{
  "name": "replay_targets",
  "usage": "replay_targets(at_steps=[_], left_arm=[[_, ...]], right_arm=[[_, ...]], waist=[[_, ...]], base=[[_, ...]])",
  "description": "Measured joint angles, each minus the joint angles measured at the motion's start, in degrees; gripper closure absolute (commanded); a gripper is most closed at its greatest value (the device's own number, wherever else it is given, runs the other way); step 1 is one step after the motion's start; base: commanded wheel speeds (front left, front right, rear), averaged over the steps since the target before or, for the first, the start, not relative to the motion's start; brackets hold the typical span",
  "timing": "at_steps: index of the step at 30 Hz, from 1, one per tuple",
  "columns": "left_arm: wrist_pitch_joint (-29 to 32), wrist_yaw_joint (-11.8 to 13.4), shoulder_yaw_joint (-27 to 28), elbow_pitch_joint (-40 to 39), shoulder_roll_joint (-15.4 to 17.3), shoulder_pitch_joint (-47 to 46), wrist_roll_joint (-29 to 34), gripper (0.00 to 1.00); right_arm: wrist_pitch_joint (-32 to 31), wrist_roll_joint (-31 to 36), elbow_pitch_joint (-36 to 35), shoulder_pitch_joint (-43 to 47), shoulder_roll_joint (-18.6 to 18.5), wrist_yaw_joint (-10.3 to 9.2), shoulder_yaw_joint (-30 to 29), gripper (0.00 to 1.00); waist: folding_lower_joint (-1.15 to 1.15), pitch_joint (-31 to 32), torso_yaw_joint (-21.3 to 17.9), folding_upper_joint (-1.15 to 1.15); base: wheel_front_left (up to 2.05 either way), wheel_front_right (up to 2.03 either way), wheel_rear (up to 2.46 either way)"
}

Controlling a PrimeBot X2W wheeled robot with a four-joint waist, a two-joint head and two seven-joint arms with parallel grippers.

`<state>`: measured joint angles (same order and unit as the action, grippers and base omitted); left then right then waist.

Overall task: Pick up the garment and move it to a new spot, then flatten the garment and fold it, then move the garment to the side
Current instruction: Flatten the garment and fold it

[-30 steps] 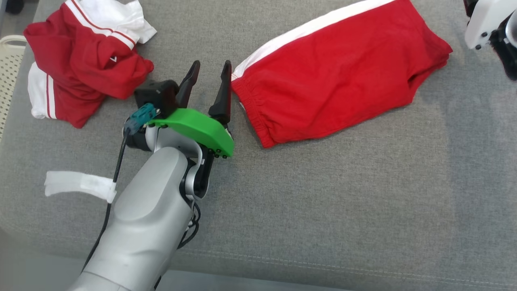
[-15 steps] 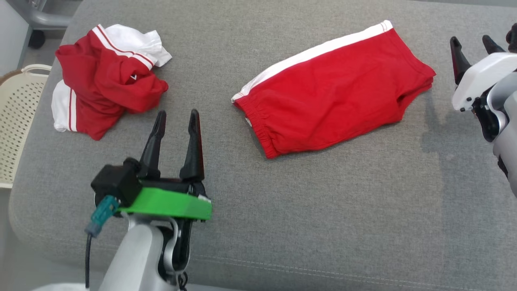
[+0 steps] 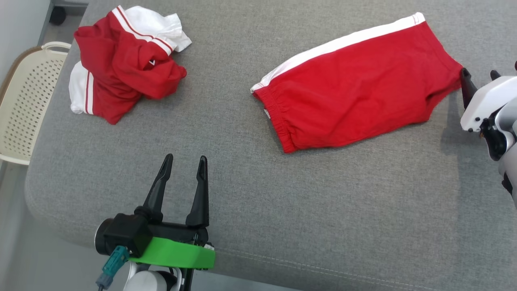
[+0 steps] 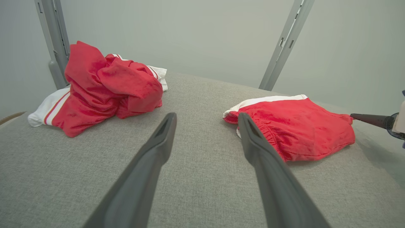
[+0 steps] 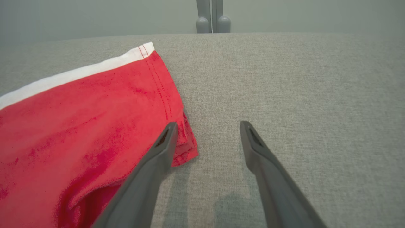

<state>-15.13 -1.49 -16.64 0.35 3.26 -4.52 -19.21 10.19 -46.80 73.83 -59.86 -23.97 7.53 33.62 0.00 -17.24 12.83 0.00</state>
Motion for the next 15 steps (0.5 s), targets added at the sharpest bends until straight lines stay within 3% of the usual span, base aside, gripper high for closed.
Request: replay_targets(at_steps=[1,2,4,8,10,14,15], left_arm=[[0.0,-0.01,0.05,-0.08,-0.05,0.1,0.38,0.0],[0.0,-0.02,0.11,-0.22,-0.07,0.1,0.53,0.0],[0.0,-0.12,0.11,-0.24,-0.11,0.1,0.76,0.0],[0.0,-0.55,0.05,0.11,-0.21,0.02,0.81,0.0],[0.0,-0.63,-0.13,0.31,-0.24,0.0,1.14,0.0],[0.0,-1.0,-0.67,0.46,-0.29,-0.17,1.3,0.0],[0.0,-1.03,-0.86,0.48,-0.3,-0.22,1.47,0.0]], right_arm=[[-1.31,0.08,0.01,0.85,0.01,0.0,-0.54,0.0],[-2.01,0.11,0.05,1.35,0.01,0.0,-0.81,0.08],[-3.21,0.3,0.09,2.07,0.04,0.0,-1.35,0.13],[-3.55,0.74,0.08,2.11,0.76,0.0,-2.58,0.02],[-3.59,0.83,0.08,2.11,1.15,0.0,-3.46,0.02],[-4.19,0.77,0.08,2.08,1.7,0.0,-5.03,0.08],[-4.59,0.75,0.07,2.02,1.85,0.0,-5.37,0.15]], waist=[[0.0,-0.69,0.48,0.0],[0.0,-0.99,0.71,0.0],[0.0,-1.53,1.11,0.0],[0.0,-2.08,1.58,0.0],[0.0,-2.07,1.64,0.0],[0.0,-2.19,1.87,0.0],[0.0,-2.23,1.95,0.0]], base=[[0.0,0.0,0.0],[0.0,0.0,0.0],[0.0,0.0,0.0],[0.0,0.0,0.0],[0.0,0.0,0.0],[0.0,0.0,0.0],[0.0,0.0,0.0]])
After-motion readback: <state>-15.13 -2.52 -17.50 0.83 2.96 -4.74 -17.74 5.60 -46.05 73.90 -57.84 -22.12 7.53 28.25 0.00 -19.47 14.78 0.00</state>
